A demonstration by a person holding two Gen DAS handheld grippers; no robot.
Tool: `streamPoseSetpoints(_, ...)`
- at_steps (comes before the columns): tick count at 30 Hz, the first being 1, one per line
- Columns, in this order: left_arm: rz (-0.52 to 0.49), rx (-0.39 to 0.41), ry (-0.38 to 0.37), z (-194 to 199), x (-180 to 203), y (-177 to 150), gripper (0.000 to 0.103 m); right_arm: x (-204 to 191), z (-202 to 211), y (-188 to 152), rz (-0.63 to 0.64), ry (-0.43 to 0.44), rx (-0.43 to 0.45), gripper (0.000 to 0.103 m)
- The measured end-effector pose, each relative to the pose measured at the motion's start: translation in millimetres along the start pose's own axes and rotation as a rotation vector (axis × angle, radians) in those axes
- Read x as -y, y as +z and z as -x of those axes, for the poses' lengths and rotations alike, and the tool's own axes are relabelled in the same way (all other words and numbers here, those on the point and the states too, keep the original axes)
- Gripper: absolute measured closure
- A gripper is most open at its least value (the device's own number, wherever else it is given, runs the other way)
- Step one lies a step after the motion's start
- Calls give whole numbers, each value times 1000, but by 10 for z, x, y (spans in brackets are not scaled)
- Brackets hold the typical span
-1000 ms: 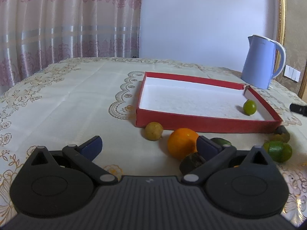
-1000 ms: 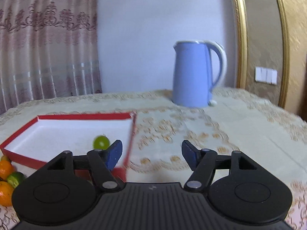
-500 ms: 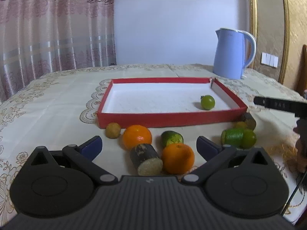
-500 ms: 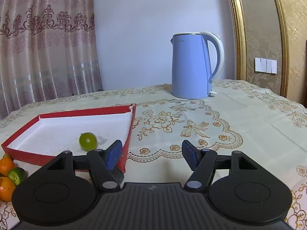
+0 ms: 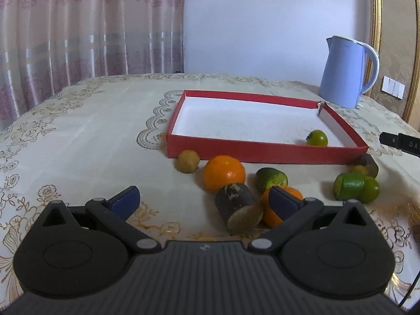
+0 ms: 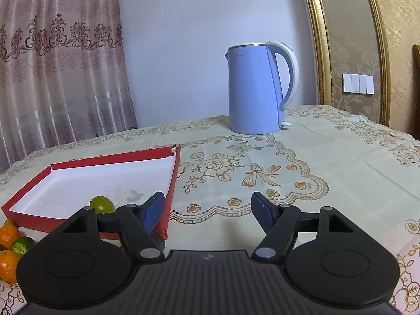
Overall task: Organize fruits
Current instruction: 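Reach the left tool to the dark eggplant slice and grasp it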
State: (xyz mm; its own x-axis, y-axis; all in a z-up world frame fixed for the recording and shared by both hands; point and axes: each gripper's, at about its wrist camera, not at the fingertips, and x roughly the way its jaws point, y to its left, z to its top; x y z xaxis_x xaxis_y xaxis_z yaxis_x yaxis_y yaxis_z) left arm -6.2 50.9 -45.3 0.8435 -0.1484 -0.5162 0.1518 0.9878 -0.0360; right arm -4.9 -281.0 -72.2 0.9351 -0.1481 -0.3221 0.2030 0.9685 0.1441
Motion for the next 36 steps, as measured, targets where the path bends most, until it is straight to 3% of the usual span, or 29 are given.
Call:
streamPoseSetpoints(5,-42,-5,89,28,-50,-20,0,9,9,-4,-8,1,3,30)
streamPoseSetpoints(10,-7,-34,96,-6,-118,-26,0,14,8,-2,-7,2,4,25)
streamPoseSetpoints(13,-19,-52,59,-59,-26,-29,0,18,16,-1,-10,3,11,25)
streamPoseSetpoints(16,-65,-22,89,-75,76,-19,0,27,19,-5,-13,5,8,25)
streamPoseSetpoints(19,-76,-11,58,-108,59,13,0,21,22,-4,-13,8,9,25)
streamPoseSetpoints(20,-80,-18,56,-129,48,18,2,20,22,-4,-12,8,8,25)
streamPoseSetpoints(22,-77,-45,47,-176,14,20,18,25,24,0,-15,6,10,25)
streamPoseSetpoints(27,-55,-66,24,-204,-63,-24,20,34,21,2,-15,6,5,25)
streamPoseSetpoints(30,-45,-75,0,-213,-75,-32,38,36,16,3,-15,6,2,25)
streamPoseSetpoints(36,-66,-74,-6,-203,-32,-45,56,39,13,7,-15,3,0,25)
